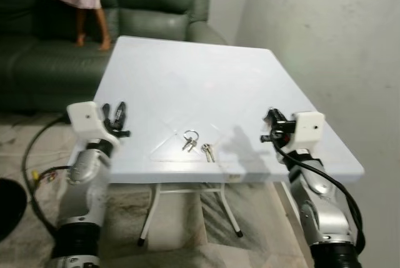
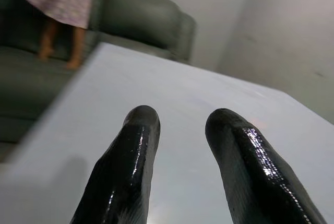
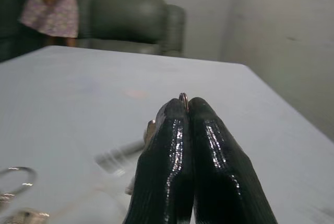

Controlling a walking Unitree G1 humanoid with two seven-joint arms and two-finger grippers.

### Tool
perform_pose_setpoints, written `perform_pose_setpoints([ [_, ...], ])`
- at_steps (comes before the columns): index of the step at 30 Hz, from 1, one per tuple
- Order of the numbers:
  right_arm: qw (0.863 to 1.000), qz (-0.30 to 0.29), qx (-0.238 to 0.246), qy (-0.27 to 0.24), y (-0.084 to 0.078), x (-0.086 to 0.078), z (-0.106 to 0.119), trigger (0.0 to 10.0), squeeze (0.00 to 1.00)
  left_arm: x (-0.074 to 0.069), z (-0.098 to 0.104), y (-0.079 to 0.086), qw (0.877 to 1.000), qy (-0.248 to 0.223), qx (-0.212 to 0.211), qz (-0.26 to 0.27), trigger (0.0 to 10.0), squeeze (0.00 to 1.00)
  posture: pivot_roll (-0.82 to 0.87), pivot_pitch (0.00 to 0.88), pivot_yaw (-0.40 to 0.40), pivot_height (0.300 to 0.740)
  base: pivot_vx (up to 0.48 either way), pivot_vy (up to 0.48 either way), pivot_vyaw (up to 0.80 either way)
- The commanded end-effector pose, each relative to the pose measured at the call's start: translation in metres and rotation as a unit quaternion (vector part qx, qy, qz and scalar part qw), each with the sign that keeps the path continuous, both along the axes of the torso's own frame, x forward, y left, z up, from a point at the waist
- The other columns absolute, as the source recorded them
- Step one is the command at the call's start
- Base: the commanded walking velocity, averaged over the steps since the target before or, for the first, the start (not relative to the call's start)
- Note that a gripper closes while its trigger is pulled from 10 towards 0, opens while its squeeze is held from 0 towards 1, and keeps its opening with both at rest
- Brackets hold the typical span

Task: Hang keys on a hook

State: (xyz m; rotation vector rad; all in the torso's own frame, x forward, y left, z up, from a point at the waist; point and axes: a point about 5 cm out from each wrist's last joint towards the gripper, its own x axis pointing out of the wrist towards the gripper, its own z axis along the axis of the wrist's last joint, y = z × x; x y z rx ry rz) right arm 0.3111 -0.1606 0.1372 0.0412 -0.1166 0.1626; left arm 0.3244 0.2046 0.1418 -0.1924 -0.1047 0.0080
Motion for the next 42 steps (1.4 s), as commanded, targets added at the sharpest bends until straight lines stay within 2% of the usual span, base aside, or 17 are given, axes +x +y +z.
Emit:
perform_pose_setpoints([
  [1,1.000,-0.014,-0.010,-0.003,-0.011,-0.001,0.002,10.0,0.00,0.004,0.000,-0.016,1.000,0.005,-0.003,-0.021,10.0,0.00,0.19,0.000,-0.100,0.736,0.000,0.000,-0.73],
  [15,1.000,-0.010,-0.016,-0.003,-0.013,0.000,0.003,10.0,0.00,0.002,-0.001,-0.017,1.000,0.002,0.008,-0.026,10.0,0.00,0.19,0.000,-0.108,0.736,0.000,0.000,-0.72],
  [23,0.999,-0.004,-0.034,-0.001,-0.018,-0.001,0.002,10.0,0.00,0.004,0.004,-0.005,0.999,0.001,-0.006,-0.031,10.0,0.00,0.20,0.000,-0.107,0.736,0.000,0.000,-0.72],
  [26,0.999,-0.004,-0.033,-0.003,-0.020,0.001,0.004,10.0,0.00,0.005,0.005,-0.004,1.000,0.003,0.004,-0.029,10.0,0.00,0.20,0.000,-0.103,0.736,0.000,0.000,-0.72],
  [30,0.999,-0.024,-0.027,-0.012,-0.026,0.003,0.008,10.0,0.00,0.003,0.005,-0.009,1.000,0.000,0.010,-0.027,10.0,0.00,0.20,0.000,-0.103,0.736,0.000,0.000,-0.72],
  [36,0.999,-0.017,-0.030,-0.011,-0.022,0.002,0.006,10.0,0.00,0.000,0.001,-0.021,0.999,0.000,0.011,-0.031,10.0,0.00,0.20,0.000,-0.102,0.736,0.000,0.000,-0.72],
  [42,0.999,-0.018,-0.030,-0.010,-0.021,0.002,0.005,10.0,0.00,0.000,0.001,-0.020,0.999,0.002,0.013,-0.031,10.0,0.00,0.20,0.000,-0.102,0.736,0.000,0.000,-0.72],
])
